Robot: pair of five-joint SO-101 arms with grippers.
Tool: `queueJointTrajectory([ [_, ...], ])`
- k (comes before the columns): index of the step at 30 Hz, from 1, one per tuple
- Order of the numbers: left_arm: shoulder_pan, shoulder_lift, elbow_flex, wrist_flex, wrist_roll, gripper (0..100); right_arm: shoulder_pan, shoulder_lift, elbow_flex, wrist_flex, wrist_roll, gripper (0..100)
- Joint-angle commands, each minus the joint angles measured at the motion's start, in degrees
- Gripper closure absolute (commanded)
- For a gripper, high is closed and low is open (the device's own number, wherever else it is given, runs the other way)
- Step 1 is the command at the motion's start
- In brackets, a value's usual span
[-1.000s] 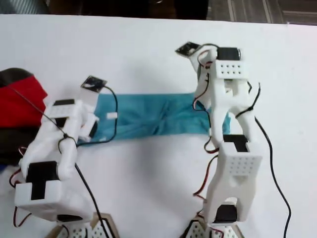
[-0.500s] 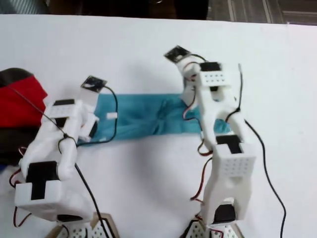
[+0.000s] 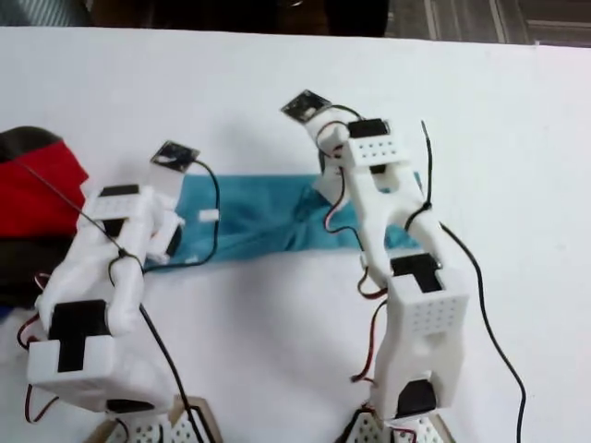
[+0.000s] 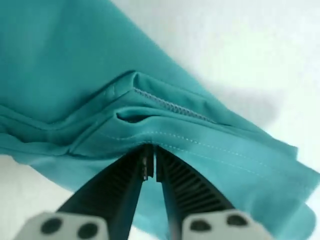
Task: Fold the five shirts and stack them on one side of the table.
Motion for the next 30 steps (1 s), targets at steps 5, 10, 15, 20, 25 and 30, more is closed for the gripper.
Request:
queueJointTrajectory([
  [5, -1.0, 0.2, -0.1, -1.1, 0.4, 97, 7.6, -14.1, 1.7, 6.4, 0.1, 97.9],
  [10, -1.0, 0.2, -0.1, -1.1, 0.4, 97, 13.4, -14.4, 10.7, 4.0, 0.2, 97.9],
  [15, -1.0, 0.2, 0.0, -1.1, 0.4, 97, 18.1, -14.2, 20.7, -6.6, 0.2, 97.9],
  [20, -1.0, 0.2, 0.0, -1.1, 0.4, 97, 21.7, -14.7, 24.7, -6.8, 0.2, 97.9],
  [25, -1.0, 0.2, 0.0, -1.1, 0.4, 97, 21.6, -15.3, 24.7, -2.1, 0.3, 97.9],
  [30, -1.0, 0.2, 0.0, -1.1, 0.4, 97, 21.5, -24.6, 24.7, 0.9, 3.5, 97.9],
])
